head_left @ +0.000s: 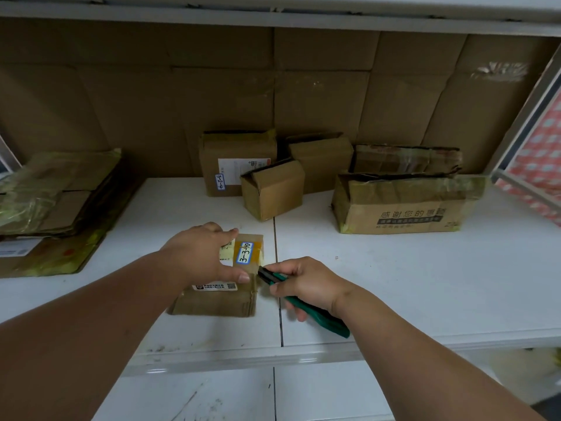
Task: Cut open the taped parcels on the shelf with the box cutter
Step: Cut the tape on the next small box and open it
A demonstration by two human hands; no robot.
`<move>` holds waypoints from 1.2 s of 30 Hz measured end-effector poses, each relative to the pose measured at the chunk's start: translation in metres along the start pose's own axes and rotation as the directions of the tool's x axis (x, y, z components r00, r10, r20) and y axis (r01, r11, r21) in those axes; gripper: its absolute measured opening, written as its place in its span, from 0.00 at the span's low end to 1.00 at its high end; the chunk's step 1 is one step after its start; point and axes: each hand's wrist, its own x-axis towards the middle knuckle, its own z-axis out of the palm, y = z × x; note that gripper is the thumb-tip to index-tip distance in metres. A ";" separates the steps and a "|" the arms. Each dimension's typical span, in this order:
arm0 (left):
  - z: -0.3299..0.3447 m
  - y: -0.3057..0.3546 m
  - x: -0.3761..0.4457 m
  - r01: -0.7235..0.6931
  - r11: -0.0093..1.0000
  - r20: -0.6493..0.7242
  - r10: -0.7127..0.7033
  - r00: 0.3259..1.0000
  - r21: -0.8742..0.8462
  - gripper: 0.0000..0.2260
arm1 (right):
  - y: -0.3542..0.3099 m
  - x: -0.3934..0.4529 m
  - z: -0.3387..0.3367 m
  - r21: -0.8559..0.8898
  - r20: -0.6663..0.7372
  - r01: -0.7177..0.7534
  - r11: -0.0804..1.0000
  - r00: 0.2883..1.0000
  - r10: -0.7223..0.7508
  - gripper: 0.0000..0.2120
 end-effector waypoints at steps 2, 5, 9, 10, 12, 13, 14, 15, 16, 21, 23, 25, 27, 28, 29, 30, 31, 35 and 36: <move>-0.001 0.001 -0.001 0.005 1.000 -0.005 -0.005 1.000 -0.007 0.50 | 0.000 -0.002 0.001 0.031 -0.006 -0.003 1.000 1.000 0.004 0.18; -0.003 -0.001 -0.004 -0.019 0.999 0.018 0.020 1.000 -0.030 0.50 | -0.001 -0.004 -0.003 0.039 -0.002 -0.022 0.999 1.000 0.022 0.15; -0.003 -0.016 -0.013 -0.046 0.972 0.022 0.053 0.998 -0.229 0.42 | -0.004 -0.003 -0.009 0.036 -0.008 -0.059 0.998 0.998 0.059 0.09; -0.002 -0.018 -0.016 -0.057 0.967 0.012 0.062 0.998 -0.249 0.40 | -0.005 -0.002 -0.009 0.032 -0.010 -0.066 0.997 0.998 0.066 0.08; 0.000 -0.020 -0.020 -0.075 0.963 -0.023 0.072 0.997 -0.260 0.37 | -0.007 0.000 -0.011 0.015 -0.013 -0.081 0.997 0.997 0.081 0.07; 0.001 -0.019 -0.021 -0.083 0.961 -0.050 0.072 0.996 -0.264 0.37 | -0.008 0.001 -0.013 0.002 -0.013 -0.090 0.996 0.996 0.090 0.07; 0.003 -0.018 -0.022 -0.093 0.960 -0.080 0.074 0.994 -0.265 0.36 | -0.009 0.001 -0.015 -0.010 -0.015 -0.099 0.995 0.995 0.099 0.07; 0.004 -0.017 -0.022 -0.103 0.961 -0.109 0.077 0.991 -0.257 0.34 | -0.009 0.003 -0.017 -0.024 -0.017 -0.107 0.994 0.994 0.107 0.07; 0.005 -0.016 -0.023 -0.109 0.964 -0.131 0.078 0.988 -0.245 0.33 | -0.010 0.004 -0.018 -0.047 -0.021 -0.113 0.992 0.993 0.112 0.07; 0.004 -0.014 -0.024 -0.111 0.969 -0.153 0.078 0.985 -0.220 0.30 | -0.011 0.009 -0.027 -0.130 -0.129 -0.134 0.982 0.985 0.118 0.05; 0.002 -0.013 -0.024 -0.109 0.969 -0.153 0.076 0.985 -0.220 0.29 | -0.008 0.011 -0.037 -0.107 -0.230 -0.157 0.982 0.965 0.129 0.06; 0.002 -0.012 -0.025 -0.102 0.971 -0.158 0.068 0.985 -0.217 0.30 | -0.002 0.014 -0.042 -0.161 -0.325 -0.188 0.969 0.937 0.128 0.05; 0.002 -0.009 -0.025 -0.091 0.974 -0.161 0.058 0.985 -0.207 0.30 | 0.003 0.019 -0.042 -0.354 -0.381 -0.216 0.910 0.922 0.070 0.05; 0.001 -0.008 -0.025 -0.088 0.976 -0.159 0.056 0.986 -0.201 0.30 | 0.005 0.022 -0.040 -0.481 -0.390 -0.228 0.847 0.920 0.026 0.05; 0.000 -0.007 -0.025 -0.085 0.977 -0.154 0.055 0.987 -0.196 0.30 | 0.006 0.024 -0.038 -0.593 -0.396 -0.240 0.769 0.918 -0.019 0.06; -0.001 -0.005 -0.026 -0.081 0.978 -0.147 0.053 0.988 -0.191 0.30 | 0.006 0.025 -0.035 -0.680 -0.406 -0.257 0.687 0.912 -0.060 0.05; -0.002 -0.004 -0.026 -0.076 0.980 -0.139 0.050 0.989 -0.185 0.30 | 0.005 0.025 -0.033 -0.742 -0.417 -0.280 0.610 0.904 -0.093 0.05; -0.006 -0.001 -0.026 -0.062 0.987 -0.112 0.045 0.993 -0.150 0.30 | 0.000 0.028 -0.026 -0.797 -0.418 -0.299 0.525 0.900 -0.124 0.19; -0.007 0.000 -0.026 -0.061 0.988 -0.107 0.046 0.993 -0.142 0.30 | -0.002 0.028 -0.024 -0.772 -0.415 -0.265 0.577 0.898 -0.144 0.23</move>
